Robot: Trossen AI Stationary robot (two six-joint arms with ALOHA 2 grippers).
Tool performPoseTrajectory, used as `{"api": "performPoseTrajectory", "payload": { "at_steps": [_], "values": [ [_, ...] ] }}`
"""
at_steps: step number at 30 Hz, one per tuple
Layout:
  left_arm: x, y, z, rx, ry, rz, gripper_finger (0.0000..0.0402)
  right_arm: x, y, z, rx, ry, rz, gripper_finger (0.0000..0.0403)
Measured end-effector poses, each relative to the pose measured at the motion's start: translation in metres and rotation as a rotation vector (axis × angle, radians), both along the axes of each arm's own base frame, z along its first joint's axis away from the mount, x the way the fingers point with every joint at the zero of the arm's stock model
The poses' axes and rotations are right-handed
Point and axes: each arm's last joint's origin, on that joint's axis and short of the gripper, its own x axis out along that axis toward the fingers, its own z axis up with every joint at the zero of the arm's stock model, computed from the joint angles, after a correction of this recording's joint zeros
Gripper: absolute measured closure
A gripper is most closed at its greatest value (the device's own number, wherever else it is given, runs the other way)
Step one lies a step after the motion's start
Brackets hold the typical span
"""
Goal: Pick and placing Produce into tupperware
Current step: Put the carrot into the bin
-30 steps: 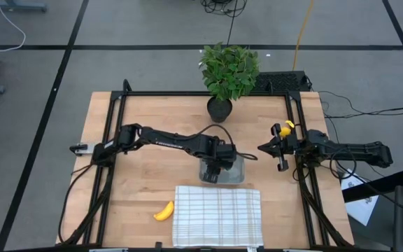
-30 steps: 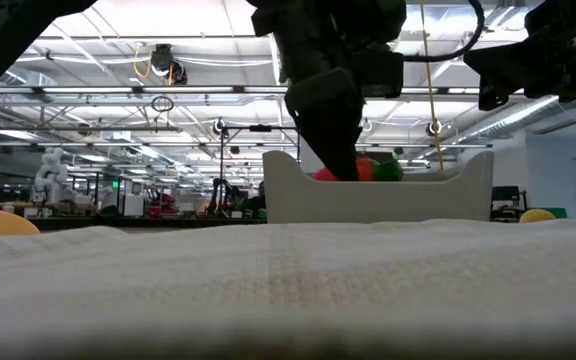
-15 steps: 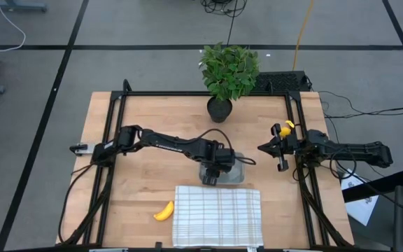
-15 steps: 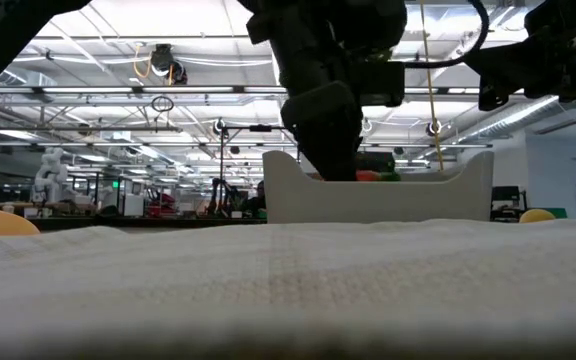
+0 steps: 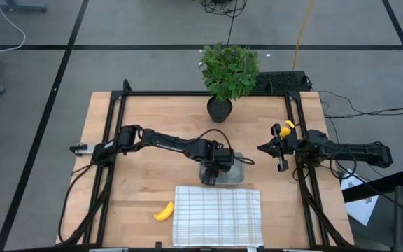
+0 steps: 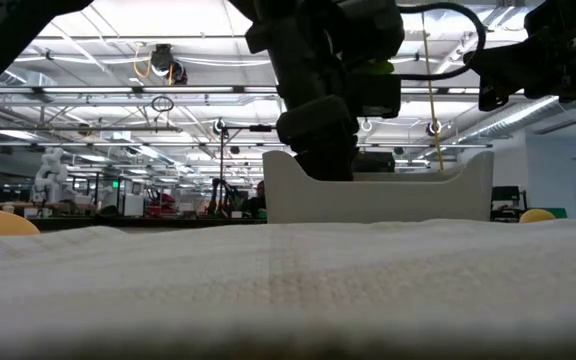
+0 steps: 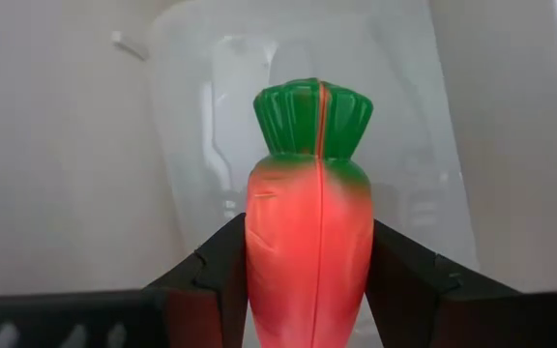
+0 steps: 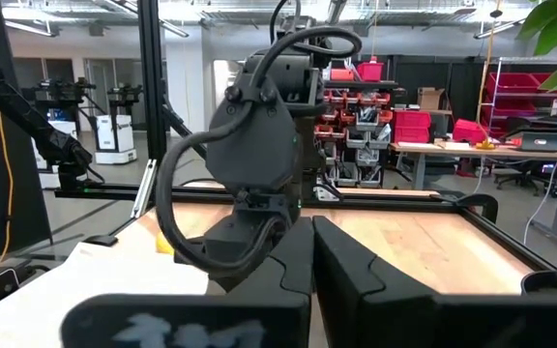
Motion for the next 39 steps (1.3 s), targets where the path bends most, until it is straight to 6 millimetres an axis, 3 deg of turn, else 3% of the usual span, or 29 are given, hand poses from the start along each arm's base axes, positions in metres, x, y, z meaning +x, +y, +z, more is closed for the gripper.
{"api": "performPoseTrajectory", "payload": {
  "at_steps": [39],
  "values": [
    [-0.004, 0.006, -0.016, -0.034, 0.018, 0.021, 0.024, 0.0, 0.0, -0.001, 0.001, 0.011, 0.0, 0.0403]
  ]
}}
